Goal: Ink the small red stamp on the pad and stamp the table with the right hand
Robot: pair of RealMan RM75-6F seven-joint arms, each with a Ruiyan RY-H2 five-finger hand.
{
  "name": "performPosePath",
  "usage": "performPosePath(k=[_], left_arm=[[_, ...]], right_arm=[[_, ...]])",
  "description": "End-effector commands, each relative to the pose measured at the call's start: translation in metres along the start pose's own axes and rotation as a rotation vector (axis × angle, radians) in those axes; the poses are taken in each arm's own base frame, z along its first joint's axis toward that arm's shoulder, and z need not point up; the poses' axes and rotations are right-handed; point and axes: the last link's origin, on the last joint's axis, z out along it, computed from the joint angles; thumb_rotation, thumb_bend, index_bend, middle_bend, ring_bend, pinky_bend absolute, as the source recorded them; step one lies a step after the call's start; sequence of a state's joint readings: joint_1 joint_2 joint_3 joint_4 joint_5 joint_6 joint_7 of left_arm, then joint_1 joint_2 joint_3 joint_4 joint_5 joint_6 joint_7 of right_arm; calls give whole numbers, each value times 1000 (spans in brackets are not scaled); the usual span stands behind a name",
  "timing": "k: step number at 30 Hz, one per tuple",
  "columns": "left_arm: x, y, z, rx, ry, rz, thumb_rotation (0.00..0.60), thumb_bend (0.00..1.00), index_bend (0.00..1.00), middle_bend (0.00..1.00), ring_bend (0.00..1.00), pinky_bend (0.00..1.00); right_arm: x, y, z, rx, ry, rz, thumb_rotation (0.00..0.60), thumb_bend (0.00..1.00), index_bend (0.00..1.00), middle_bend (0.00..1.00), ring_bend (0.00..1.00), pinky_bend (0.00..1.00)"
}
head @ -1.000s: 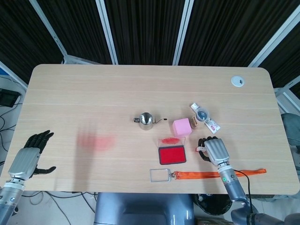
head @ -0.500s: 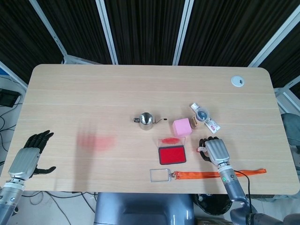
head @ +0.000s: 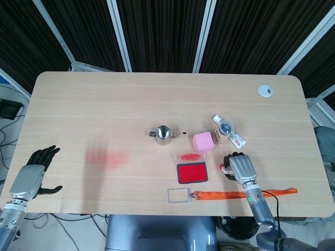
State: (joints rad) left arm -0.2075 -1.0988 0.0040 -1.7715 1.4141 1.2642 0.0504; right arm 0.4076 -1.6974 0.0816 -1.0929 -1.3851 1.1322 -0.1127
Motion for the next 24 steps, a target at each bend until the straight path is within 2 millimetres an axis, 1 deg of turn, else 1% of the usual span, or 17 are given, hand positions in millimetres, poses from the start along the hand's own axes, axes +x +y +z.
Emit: performPosePath(k=[1, 14, 24], left_arm=[[0, 0, 0, 0, 0, 0, 600, 14, 0, 0, 0, 0], [0, 0, 0, -1, 0, 0, 600, 14, 0, 0, 0, 0], [0, 0, 0, -2, 1, 2, 600, 14, 0, 0, 0, 0]], right_arm=[[0, 0, 0, -2, -1, 0, 600, 317, 664, 506, 371, 398], [5, -2, 2, -2, 11, -8, 600, 315, 659, 500, 368, 391], [7, -2, 1, -8, 8, -16, 600, 313, 609, 464, 347, 375]])
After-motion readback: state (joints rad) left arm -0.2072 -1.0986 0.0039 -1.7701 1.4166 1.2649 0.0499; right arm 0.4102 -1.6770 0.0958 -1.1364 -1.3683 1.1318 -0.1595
